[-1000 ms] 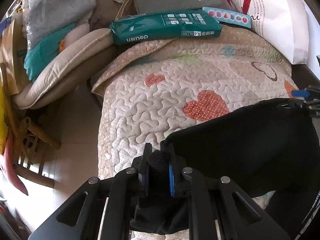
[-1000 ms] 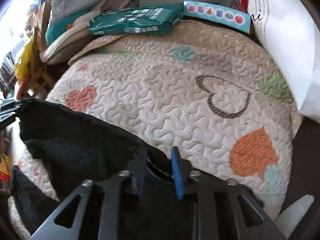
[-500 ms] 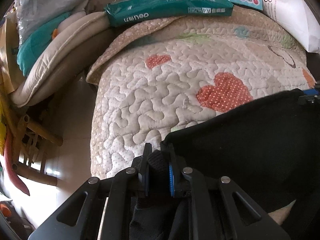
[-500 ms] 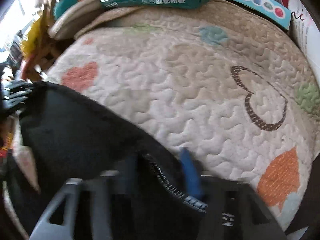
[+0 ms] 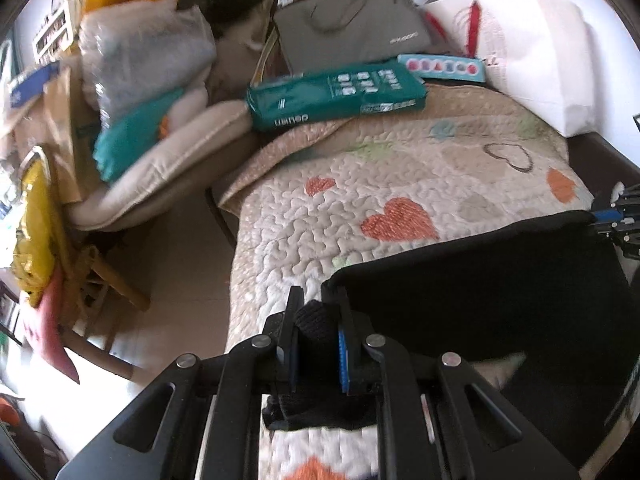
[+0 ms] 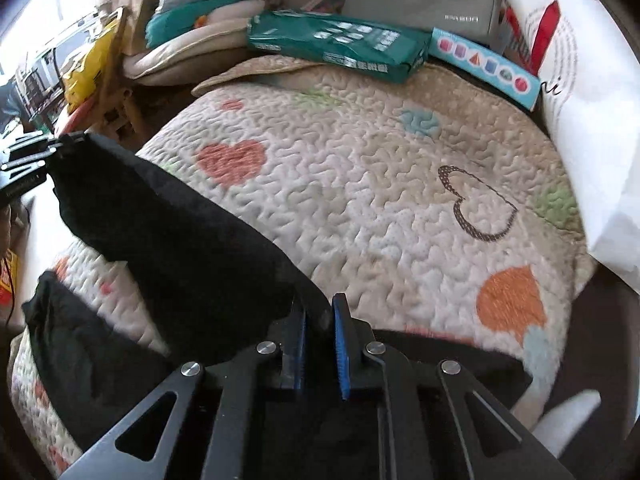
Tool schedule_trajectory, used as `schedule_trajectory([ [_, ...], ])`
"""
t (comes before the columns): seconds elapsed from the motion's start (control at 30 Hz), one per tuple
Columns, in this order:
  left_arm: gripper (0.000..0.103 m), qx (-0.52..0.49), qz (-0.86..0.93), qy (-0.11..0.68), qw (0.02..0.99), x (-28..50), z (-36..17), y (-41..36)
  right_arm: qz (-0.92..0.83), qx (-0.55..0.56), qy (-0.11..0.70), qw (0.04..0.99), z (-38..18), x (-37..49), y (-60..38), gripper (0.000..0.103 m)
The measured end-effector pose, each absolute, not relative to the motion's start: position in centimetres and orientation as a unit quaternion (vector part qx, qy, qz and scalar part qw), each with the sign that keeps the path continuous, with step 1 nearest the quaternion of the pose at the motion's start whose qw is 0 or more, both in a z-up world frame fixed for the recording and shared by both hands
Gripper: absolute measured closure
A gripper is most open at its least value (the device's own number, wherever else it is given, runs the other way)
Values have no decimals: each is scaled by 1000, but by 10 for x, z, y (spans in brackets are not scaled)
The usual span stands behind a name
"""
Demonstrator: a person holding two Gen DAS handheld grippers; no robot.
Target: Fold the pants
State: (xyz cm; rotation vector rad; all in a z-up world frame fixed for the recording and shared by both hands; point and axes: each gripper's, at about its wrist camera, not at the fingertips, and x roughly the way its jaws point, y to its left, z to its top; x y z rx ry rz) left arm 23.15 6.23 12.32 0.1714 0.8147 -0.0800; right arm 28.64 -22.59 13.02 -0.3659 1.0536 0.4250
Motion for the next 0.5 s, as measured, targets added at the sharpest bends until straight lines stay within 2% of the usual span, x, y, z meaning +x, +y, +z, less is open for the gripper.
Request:
schedule_trajectory([
  [0.23, 89, 82, -29, 384, 919, 149, 121, 64, 192, -202, 498, 821, 134, 206, -219, 90],
  [0.5, 88, 109, 1, 401, 910, 81, 83, 63, 202, -225, 516, 801, 111, 125, -205, 91],
])
